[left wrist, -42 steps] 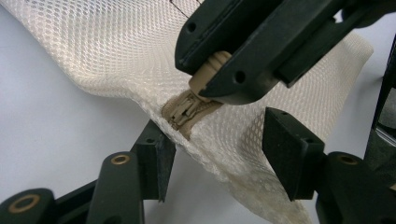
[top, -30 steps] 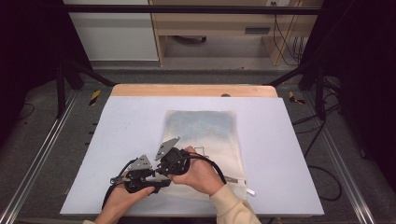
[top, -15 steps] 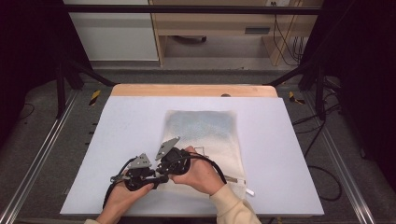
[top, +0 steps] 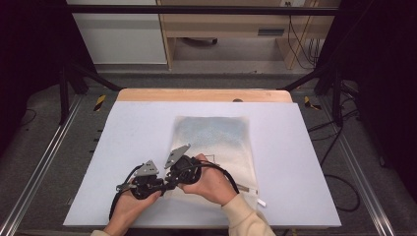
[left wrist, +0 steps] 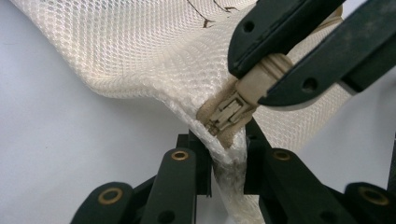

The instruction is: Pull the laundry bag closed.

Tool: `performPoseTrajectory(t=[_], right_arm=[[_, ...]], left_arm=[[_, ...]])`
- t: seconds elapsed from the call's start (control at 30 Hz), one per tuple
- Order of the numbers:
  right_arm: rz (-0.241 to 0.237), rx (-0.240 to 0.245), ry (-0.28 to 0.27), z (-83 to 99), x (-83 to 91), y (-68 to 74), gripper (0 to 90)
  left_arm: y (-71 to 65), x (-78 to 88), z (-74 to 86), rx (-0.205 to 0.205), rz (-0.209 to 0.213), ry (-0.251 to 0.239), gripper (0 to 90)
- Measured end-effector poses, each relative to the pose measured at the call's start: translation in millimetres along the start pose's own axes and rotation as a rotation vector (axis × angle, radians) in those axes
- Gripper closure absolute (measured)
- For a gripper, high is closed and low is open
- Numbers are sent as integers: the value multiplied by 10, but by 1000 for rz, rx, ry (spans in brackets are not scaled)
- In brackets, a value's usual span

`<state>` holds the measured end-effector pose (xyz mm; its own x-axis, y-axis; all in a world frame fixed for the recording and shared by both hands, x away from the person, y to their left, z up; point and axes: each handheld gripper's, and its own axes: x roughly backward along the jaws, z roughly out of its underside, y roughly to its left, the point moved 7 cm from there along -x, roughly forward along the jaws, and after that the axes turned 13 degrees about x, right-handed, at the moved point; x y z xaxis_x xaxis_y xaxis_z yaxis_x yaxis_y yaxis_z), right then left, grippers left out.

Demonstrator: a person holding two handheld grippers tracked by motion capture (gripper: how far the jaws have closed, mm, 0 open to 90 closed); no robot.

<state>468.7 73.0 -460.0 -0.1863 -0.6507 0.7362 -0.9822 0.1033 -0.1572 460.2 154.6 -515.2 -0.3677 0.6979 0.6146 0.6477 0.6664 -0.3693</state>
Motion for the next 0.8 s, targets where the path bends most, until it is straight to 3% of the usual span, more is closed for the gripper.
performPoseTrajectory(t=[0.8], right_arm=[[3, 6, 10, 38, 0, -2, 819]], left_arm=[[7, 29, -26, -6, -16, -18, 806]])
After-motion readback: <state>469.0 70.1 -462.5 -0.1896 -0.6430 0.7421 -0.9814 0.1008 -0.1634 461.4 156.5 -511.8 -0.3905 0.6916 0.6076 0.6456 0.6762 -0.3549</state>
